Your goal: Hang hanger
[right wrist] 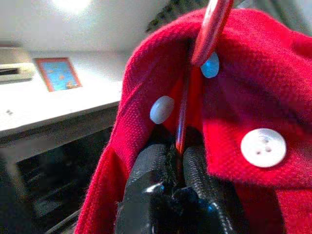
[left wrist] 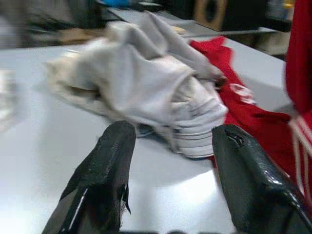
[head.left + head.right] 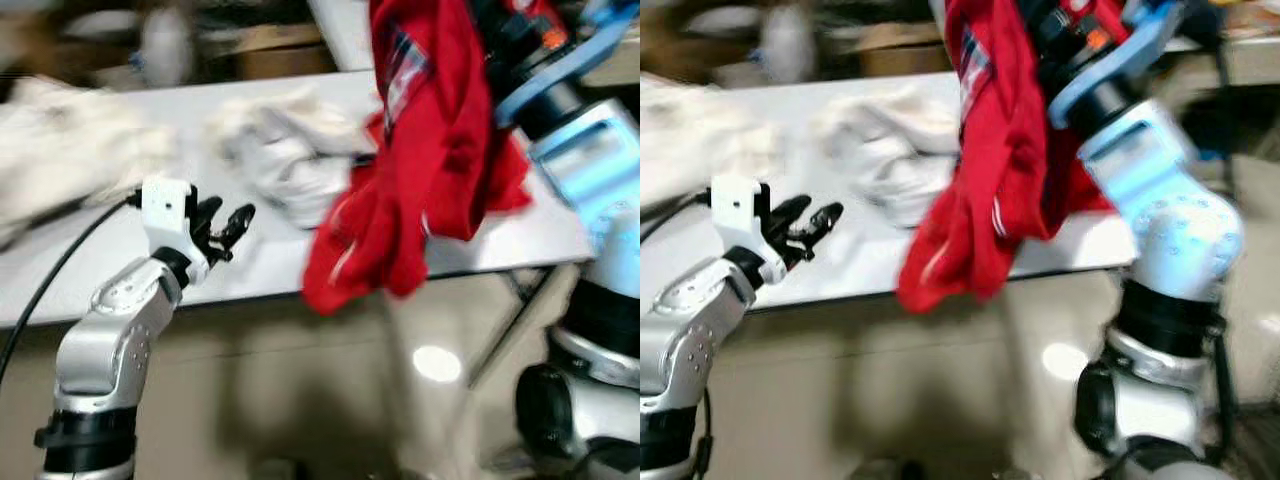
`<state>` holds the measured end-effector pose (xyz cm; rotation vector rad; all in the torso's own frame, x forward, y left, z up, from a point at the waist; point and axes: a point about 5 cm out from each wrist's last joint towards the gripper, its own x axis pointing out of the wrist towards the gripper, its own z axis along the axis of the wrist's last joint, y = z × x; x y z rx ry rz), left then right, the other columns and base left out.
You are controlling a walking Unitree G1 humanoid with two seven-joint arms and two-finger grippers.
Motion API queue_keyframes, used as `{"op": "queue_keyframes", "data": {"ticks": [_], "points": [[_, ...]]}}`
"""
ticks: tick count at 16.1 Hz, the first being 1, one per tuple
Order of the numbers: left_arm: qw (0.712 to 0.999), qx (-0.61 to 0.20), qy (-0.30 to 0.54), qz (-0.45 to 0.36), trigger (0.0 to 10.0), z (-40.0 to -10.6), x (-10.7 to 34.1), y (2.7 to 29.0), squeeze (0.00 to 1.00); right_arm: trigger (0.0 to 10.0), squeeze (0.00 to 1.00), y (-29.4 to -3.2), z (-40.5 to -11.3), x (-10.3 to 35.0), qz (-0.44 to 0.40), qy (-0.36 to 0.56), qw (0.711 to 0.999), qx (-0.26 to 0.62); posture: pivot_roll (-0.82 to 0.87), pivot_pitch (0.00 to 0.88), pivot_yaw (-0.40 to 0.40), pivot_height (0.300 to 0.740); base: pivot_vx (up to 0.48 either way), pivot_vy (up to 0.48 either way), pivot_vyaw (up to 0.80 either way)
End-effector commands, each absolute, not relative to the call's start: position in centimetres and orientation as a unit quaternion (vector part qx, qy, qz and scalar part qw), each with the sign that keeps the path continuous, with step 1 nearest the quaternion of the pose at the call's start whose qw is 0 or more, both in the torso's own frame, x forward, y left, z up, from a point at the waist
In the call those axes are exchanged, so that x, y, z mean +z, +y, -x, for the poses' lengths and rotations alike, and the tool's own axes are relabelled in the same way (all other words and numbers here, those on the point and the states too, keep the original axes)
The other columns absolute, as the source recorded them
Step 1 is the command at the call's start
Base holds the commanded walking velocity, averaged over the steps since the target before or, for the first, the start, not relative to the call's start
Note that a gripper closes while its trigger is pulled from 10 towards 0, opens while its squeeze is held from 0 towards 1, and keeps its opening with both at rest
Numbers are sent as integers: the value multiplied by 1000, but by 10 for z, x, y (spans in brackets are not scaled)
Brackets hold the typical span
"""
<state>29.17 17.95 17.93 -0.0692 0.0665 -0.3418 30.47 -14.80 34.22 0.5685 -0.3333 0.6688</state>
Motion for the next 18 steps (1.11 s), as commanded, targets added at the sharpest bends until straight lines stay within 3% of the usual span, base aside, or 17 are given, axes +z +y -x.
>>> {"op": "queue_keyframes", "data": {"ticks": [1,6,9,13,18], "points": [[983,-176,33,32,10000,-292,183,176,0,10000,0,-143,-292,361,-255,-193,881,349,-151,15,66,740,0,0,800],[986,-163,14,34,10000,-291,195,175,0,10000,0,-134,-264,419,-224,-263,839,420,-148,10,32,740,0,0,798],[987,-155,13,30,10000,-289,195,177,0,10000,0,-130,-265,413,-209,-235,844,434,-149,5,11,740,0,0,794],[983,-170,38,-48,10000,-283,185,174,0,10000,0,-120,-280,317,-140,-78,906,391,-149,9,1,740,0,0,797],[972,-223,23,-74,10000,-279,199,168,0,10000,0,-131,-275,255,-163,-17,925,342,-134,0,23,740,0,0,800]]}}
